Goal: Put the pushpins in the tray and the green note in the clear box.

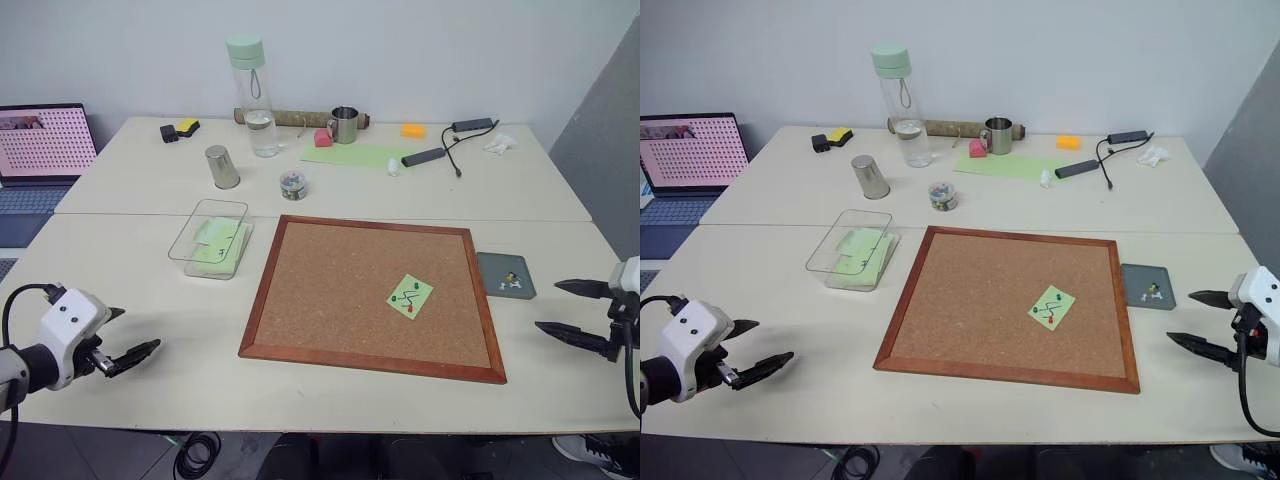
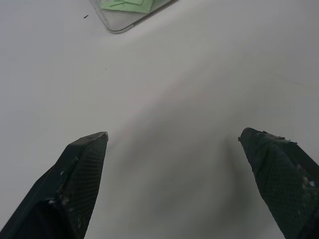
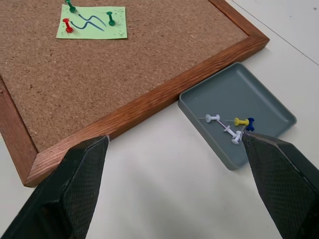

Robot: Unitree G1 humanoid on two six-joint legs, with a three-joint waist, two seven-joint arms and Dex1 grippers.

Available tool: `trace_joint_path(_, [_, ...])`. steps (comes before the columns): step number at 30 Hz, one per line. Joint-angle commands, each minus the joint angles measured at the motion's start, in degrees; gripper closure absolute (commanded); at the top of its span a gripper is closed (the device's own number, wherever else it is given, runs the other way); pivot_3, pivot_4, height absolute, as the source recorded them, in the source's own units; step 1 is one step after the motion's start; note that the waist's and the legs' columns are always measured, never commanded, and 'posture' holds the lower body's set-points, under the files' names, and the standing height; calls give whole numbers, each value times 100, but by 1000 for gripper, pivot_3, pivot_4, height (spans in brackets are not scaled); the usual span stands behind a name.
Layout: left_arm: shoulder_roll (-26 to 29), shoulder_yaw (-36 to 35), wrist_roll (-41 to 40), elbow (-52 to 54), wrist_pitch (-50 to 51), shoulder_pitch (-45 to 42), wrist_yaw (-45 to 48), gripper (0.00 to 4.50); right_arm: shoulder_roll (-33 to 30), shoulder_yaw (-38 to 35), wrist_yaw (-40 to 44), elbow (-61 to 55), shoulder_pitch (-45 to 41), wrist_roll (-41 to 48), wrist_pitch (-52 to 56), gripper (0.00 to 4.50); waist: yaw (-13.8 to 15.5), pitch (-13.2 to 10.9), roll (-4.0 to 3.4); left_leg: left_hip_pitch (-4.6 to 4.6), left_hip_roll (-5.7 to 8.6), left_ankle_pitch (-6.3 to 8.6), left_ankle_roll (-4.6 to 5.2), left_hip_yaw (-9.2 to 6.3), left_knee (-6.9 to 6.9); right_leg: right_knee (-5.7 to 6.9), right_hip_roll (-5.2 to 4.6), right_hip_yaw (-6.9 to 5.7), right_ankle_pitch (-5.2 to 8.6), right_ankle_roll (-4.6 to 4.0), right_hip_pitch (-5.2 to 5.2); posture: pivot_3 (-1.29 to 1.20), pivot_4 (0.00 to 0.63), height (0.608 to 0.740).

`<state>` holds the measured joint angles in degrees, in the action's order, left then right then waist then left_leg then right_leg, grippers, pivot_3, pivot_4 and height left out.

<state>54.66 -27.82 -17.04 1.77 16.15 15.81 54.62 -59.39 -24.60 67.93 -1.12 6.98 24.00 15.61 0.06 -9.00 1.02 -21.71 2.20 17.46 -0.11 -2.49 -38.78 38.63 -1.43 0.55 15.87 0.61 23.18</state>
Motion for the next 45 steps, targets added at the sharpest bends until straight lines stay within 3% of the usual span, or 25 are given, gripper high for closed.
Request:
trace_joint_path(1, [28, -166, -84, 73, 0, -94, 42, 0, 9, -118, -43, -162, -88, 33, -55, 55, 0, 0, 0, 0, 0, 0, 0, 0, 0, 0, 0, 0, 0, 0, 0, 0, 150, 740])
trace_joint_path(6, [-7, -148, -252, 57, 59, -291, 102, 0, 50, -138, -74, -193, -101, 35, -89, 55, -1, 0, 0, 0, 0, 0, 0, 0, -1, 0, 0, 0, 0, 0, 0, 0, 150, 740])
trace_joint_path(9, [-97, -63, -498, 342, 127, -617, 144, 478, 89, -131, -106, -282, -125, 30, -124, 0, 2, 0, 0, 0, 0, 0, 0, 0, -1, 1, 0, -1, 0, 0, 0, 0, 150, 740])
trace_joint_path(16, [-240, 1044, -644, 1431, 365, -1416, 199, 1970, 176, 121, -170, -632, -446, 140, 53, 0, 8, 0, 1, 0, 1, -1, -1, -1, -6, 4, 0, -2, -1, 1, -1, 0, 150, 740])
trace_joint_path(20, [-686, 2010, -763, 1904, 664, -2089, 113, 2789, 299, 434, -234, -829, -699, 198, 189, 0, 6, -1, 2, -1, 2, -1, -2, 0, -6, 8, 0, -1, -1, 1, -1, 0, 150, 740])
trace_joint_path(25, [-1256, 2825, -629, 1689, 669, -2663, 120, 3794, 470, 850, -384, -987, -1093, 213, 398, 0, 5, -1, 3, 0, 4, -1, -2, 1, -13, 18, 4, 1, -1, 2, -1, 0, 150, 740])
trace_joint_path(28, [-1955, 3522, -400, 1140, 455, -3138, 95, 4455, 741, 1347, -565, -1000, -1531, 106, 496, 0, 4, 0, 2, 2, 4, -2, -2, 1, -15, 22, 6, 1, -1, 2, -1, 0, 150, 740])
trace_joint_path(37, [-3255, 4268, 423, -653, -457, -3850, -222, 4455, 1543, 2396, -1001, -404, -2481, -496, 404, 0, 4, 0, 6, -2, 6, -4, -5, -1, -23, 26, 8, 2, -2, 2, 3, 0, 150, 740])
trace_joint_path(45, [-3570, 4440, 814, -1391, -802, -3827, -310, 4455, 2093, 2912, -1059, 613, -2953, -1029, -195, 0, -1, 6, 4, 1, 7, -5, -6, -1, -25, 27, 8, 4, -2, 2, 2, 0, 150, 740])
